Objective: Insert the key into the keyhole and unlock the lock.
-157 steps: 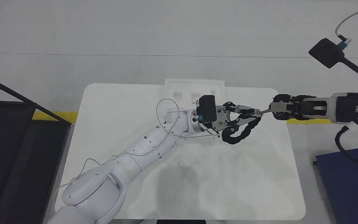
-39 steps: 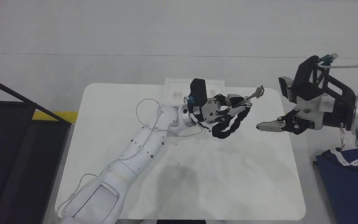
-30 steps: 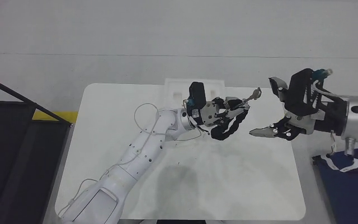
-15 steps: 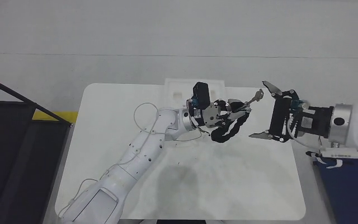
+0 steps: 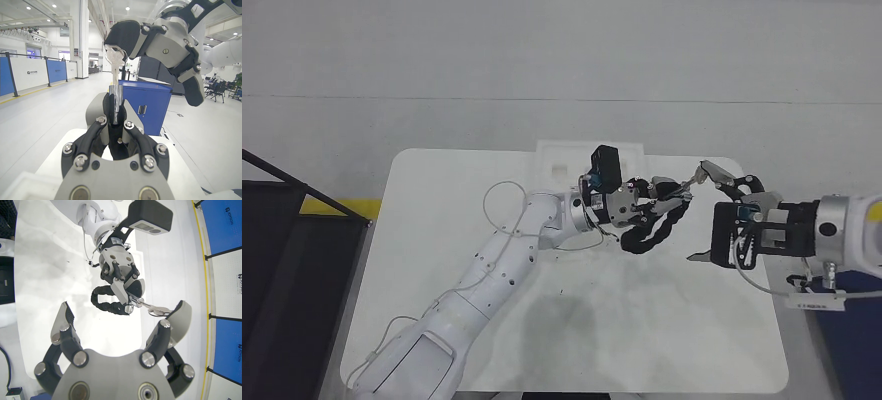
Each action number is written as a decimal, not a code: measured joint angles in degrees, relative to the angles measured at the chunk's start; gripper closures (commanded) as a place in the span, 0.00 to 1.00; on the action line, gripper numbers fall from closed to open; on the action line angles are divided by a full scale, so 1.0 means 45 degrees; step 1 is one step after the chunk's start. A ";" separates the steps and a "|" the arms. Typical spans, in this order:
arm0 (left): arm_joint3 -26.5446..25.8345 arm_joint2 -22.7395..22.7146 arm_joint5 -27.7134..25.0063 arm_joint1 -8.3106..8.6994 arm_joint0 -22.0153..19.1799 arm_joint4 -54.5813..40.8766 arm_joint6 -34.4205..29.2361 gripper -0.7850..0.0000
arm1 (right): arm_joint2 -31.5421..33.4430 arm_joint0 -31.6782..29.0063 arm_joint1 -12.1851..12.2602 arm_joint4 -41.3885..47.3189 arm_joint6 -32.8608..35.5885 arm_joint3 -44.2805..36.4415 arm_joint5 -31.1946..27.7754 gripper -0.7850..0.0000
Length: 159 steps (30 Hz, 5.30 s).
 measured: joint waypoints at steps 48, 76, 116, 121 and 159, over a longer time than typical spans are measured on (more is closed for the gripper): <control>-0.1556 0.1003 -0.1081 0.1468 -0.0381 -0.3453 -0.5235 1.00 | -0.1806 0.1417 -0.0074 -0.3635 -0.4099 0.2205 -0.2061 0.64; -0.1616 0.1963 -0.1081 0.2047 -0.0679 -0.4779 -0.5791 1.00 | -0.4083 0.2350 0.0283 0.2321 -0.1261 0.3102 -0.1226 1.00; -0.1039 0.1390 0.0474 0.2835 0.0449 -0.3128 -1.1150 0.00 | -0.0752 -0.1272 0.1184 0.7097 -0.2584 0.2868 0.2575 0.00; -0.1169 0.1198 0.0509 0.2822 0.0404 -0.2931 -1.0180 0.00 | -0.0484 -0.1696 0.1178 0.7115 -0.2791 0.2617 0.2738 0.00; -0.6511 -0.2289 -0.1081 0.6449 -0.1174 -0.6125 -0.9502 0.00 | -0.2416 0.0657 -0.1255 0.1568 -0.7021 0.5924 0.0387 0.00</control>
